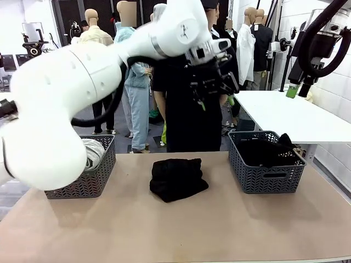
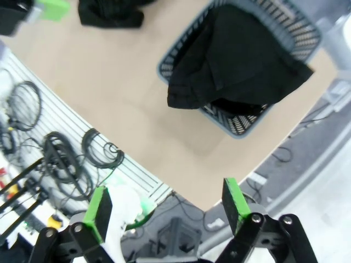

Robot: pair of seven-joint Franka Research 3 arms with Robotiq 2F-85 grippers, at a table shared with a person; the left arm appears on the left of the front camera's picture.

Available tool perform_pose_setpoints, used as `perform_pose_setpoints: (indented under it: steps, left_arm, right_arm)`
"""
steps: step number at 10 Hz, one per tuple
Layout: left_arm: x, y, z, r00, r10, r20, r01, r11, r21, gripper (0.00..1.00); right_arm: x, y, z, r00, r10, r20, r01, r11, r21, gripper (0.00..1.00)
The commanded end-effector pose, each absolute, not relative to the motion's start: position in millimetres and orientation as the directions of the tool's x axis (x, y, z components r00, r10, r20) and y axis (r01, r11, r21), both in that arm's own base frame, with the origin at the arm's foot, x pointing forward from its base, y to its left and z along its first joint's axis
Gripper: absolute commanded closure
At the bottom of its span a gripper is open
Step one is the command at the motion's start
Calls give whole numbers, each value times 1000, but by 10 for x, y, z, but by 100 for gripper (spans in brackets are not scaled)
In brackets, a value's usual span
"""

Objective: Sort the tops and bottoms.
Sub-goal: Lift clothes from the center of the table with your right hand.

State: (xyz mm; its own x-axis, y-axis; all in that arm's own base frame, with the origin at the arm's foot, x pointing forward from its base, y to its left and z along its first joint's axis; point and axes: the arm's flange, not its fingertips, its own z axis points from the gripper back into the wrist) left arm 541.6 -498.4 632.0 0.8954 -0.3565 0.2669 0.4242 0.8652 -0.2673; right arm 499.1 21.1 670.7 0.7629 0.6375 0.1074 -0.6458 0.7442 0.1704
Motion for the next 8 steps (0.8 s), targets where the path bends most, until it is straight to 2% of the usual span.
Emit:
perform_pose_setpoints:
  steps: [1,3,4,8]
  left_arm:
    - [4839,-4471,6327,911,-254,324,323,929,-179,0]
    - [4640,-4202,6479,912,-134,389,218,960,-179,0]
    - [5307,-4740,6785,909,-265,322,341,917,-209,0]
    - [5282,-4744,6815,914,-236,330,311,930,-196,0]
  right_arm:
    - [4965,211,6703,765,636,98,-643,747,171,0]
    - [4965,211,6703,765,636,98,-643,747,171,0]
    - [4965,211,6703,765,636,98,-643,747,171,0]
    - [4965,211,6703,765,636,98,-643,747,171,0]
